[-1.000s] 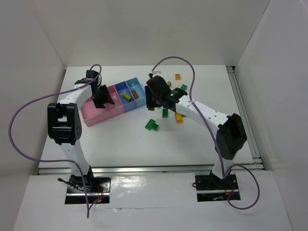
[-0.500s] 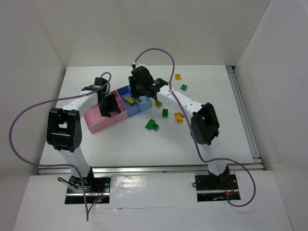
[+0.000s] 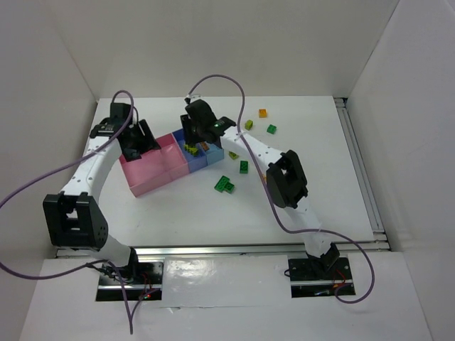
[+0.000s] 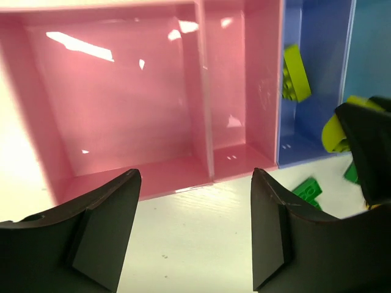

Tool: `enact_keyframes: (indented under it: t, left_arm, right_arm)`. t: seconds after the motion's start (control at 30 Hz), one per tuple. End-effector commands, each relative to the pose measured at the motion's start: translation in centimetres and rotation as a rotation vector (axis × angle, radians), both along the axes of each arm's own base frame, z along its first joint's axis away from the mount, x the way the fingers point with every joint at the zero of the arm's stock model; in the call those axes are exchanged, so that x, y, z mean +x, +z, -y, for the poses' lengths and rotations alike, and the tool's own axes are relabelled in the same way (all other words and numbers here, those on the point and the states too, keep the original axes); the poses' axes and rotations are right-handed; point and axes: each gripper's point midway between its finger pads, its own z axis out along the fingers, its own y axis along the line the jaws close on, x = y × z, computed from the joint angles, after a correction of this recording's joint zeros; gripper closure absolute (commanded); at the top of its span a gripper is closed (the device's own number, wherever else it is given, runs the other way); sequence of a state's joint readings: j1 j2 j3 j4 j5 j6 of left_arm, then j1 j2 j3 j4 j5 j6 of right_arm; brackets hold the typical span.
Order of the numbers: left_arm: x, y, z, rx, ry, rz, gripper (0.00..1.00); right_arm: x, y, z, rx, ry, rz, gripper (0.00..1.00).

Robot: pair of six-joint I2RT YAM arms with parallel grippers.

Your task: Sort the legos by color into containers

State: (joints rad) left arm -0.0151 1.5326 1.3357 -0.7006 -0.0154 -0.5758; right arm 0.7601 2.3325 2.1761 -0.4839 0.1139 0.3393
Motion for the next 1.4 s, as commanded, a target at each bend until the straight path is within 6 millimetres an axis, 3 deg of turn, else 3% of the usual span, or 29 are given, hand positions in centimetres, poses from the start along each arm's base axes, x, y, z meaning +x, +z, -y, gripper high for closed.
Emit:
enact_keyframes:
  t: [0.0,0.1,0.13,0.17,0.2,0.3,0.33,0.37,0.4,0.43,0.47,0.5,0.53,0.57,0.6,0.63,0.67,0.7,0.77,0.83,0.87,0.9,1.03,1.2,1.37]
  left_arm:
    - [-0.7,2.2,-1.9,0.013,0.097,0.054,0.25]
    - [-1.1,2.6,-1.9,0.012,0.098,0.074,0.25]
    - [-1.0,2.6,-2.2,0.012,0.107,0.074,0.25]
    - [-1.1,2.6,-2.2,0.019,0.098,0.074,0.25]
    - [-1.1,2.6,-2.2,0.019,0.098,0.074,0.25]
    - [-0.9,2.8,-1.7,0.0,0.062,0.086,0.25]
    - [-0.9,2.8,-1.2,-0.002,0.04,0.086,0.25]
    - [-0.7,3.0,-0.9,0.003,0.023,0.098,0.25]
    - [-0.7,2.6,0.0,0.019,-0.026,0.09,0.26]
    - [-0.3,3.2,0.7,0.031,-0.063,0.116,0.26]
    - [-0.2,3.6,1.6,0.031,-0.106,0.127,0.26]
    - [-0.2,2.9,3.5,0.034,-0.193,0.115,0.28]
    - [-0.1,2.9,4.7,0.031,-0.242,0.116,0.28]
    - [0.0,2.7,5.8,0.037,-0.283,0.112,0.29]
    - [-0.4,2.6,8.4,0.042,-0.376,0.115,0.29]
    - [-0.6,1.6,9.6,0.047,-0.419,0.088,0.3]
    - [-0.7,1.2,11.0,0.053,-0.463,0.081,0.3]
    - [-0.9,1.0,12.6,0.049,-0.519,0.077,0.3]
    - [-2.1,-0.7,16.8,0.049,-0.64,0.035,0.32]
    - [-4.0,-1.9,20.5,0.046,-0.752,0.008,0.32]
    - [-4.5,-2.6,21.3,0.049,-0.776,-0.012,0.32]
    - [-5.0,-4.3,22.0,0.058,-0.797,-0.056,0.32]
    - [-5.0,-7.8,23.7,0.067,-0.81,-0.116,0.26]
    - [-3.6,-9.4,23.8,0.149,-0.776,-0.132,0.27]
    - [-3.8,-10.8,22.6,0.215,-0.774,-0.181,0.27]
  right_arm:
    - [0.7,2.1,-1.7,0.044,0.024,0.059,0.44]
    - [1.2,2.6,-2.1,0.057,0.024,0.073,0.24]
    - [1.4,3.1,-2.1,0.061,0.015,0.086,0.23]
    - [1.4,3.1,-2.1,0.061,0.015,0.086,0.23]
    - [1.5,4.8,-1.8,0.074,0.003,0.11,0.23]
    - [1.4,5.7,-0.5,0.069,-0.043,0.131,0.27]
    - [1.0,8.2,0.3,0.088,-0.061,0.165,0.3]
    - [0.4,6.6,1.4,0.054,-0.084,0.139,0.37]
    - [0.7,7.2,2.7,0.059,-0.128,0.156,0.4]
    - [0.2,10.1,4.6,0.095,-0.153,0.181,0.42]
    - [-0.1,10.1,5.9,0.099,-0.172,0.175,0.42]
    - [-0.5,6.9,8.7,0.071,-0.22,0.119,0.42]
    - [-0.9,6.6,10.4,0.074,-0.249,0.105,0.42]
    - [-2.0,8.7,12.3,0.118,-0.265,0.118,0.42]
    - [-3.5,5.2,14.6,0.08,-0.303,0.045,0.42]
    - [-3.7,4.8,16.7,0.079,-0.343,0.032,0.42]
    - [-4.8,5.8,18.2,0.092,-0.363,0.034,0.41]
    - [-6.3,3.4,19.7,0.047,-0.374,-0.013,0.4]
    - [-9.0,1.7,22.2,0.002,-0.409,-0.079,0.4]
    - [-10.4,0.9,23.5,-0.014,-0.431,-0.112,0.38]
    - [-11.1,1.2,23.9,-0.003,-0.439,-0.116,0.37]
    - [-12.1,-0.1,24.5,-0.028,-0.44,-0.141,0.34]
    - [-13.1,-0.9,26.2,-0.023,-0.494,-0.174,0.28]
    - [-13.5,-1.5,26.4,-0.027,-0.489,-0.2,0.26]
    - [-13.5,-1.7,26.9,-0.047,-0.485,-0.201,0.25]
